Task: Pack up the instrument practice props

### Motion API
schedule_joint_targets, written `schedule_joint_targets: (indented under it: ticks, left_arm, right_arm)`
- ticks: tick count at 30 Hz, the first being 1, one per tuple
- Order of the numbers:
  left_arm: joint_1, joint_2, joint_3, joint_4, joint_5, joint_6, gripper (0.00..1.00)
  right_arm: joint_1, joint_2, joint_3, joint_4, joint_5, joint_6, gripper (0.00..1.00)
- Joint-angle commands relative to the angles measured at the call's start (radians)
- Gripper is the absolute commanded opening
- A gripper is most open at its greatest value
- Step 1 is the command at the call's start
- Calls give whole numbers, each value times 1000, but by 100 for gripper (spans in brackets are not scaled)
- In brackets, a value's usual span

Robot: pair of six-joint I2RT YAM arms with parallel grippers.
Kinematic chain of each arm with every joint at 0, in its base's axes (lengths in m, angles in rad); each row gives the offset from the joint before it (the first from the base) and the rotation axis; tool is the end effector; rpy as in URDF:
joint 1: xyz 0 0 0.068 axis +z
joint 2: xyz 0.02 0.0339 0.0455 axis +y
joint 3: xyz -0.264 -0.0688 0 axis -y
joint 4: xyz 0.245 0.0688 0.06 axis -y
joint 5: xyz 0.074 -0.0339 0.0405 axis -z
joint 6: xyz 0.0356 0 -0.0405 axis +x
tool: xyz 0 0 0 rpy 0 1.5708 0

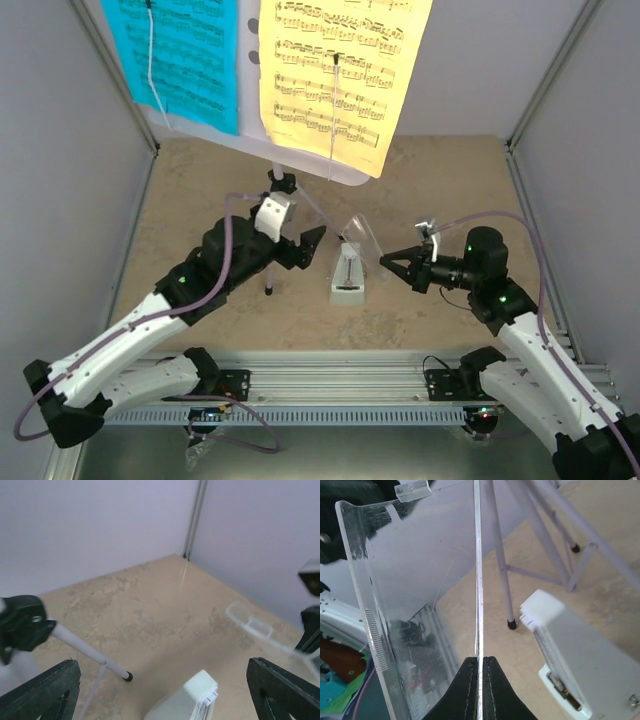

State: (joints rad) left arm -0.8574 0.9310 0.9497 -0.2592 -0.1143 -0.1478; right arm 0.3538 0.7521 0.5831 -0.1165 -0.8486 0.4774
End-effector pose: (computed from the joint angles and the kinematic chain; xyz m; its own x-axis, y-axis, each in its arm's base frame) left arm 0.1421 -0.1580 0.3638 -0.2541 0.0701 -0.9646 0.6484 0.7524 -0.1162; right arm 0.1525 0.0848 0.2843 -0.6502 0.0836 -0.7551 -0.6819 0.3740 0.6286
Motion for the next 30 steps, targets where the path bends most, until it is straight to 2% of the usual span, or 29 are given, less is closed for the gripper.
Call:
schedule_joint_targets:
  ticks: [1,5,10,17,24,27,30]
  left_arm:
    - [-3,-134,-19,15,-37,-33,95]
    - [-3,-187,2,-60,144,-44,94]
    - [-3,-139,70,-249,464,-18,84]
    - [-5,-140,-67,-201,756,-140,71]
    - [-22,-70,-80,-223,903,-122,65]
    - [-22,-47,-66,-281,902,-73,64]
    - [-22,-16,-48,-342,899,-40,58]
  right_arm:
    - [58,35,48,-134,7,-39,1]
    - [128,74,96,-255,-3,-114,0]
    - [235,121,105,-361,-10,-157,0]
    - [286,219,46,-406,-139,-185,1]
    - [299,289,31,-446,-205,-201,0]
    - [300,300,33,-448,-244,-200,0]
    - [300,306,56,-483,-269,-220,1]
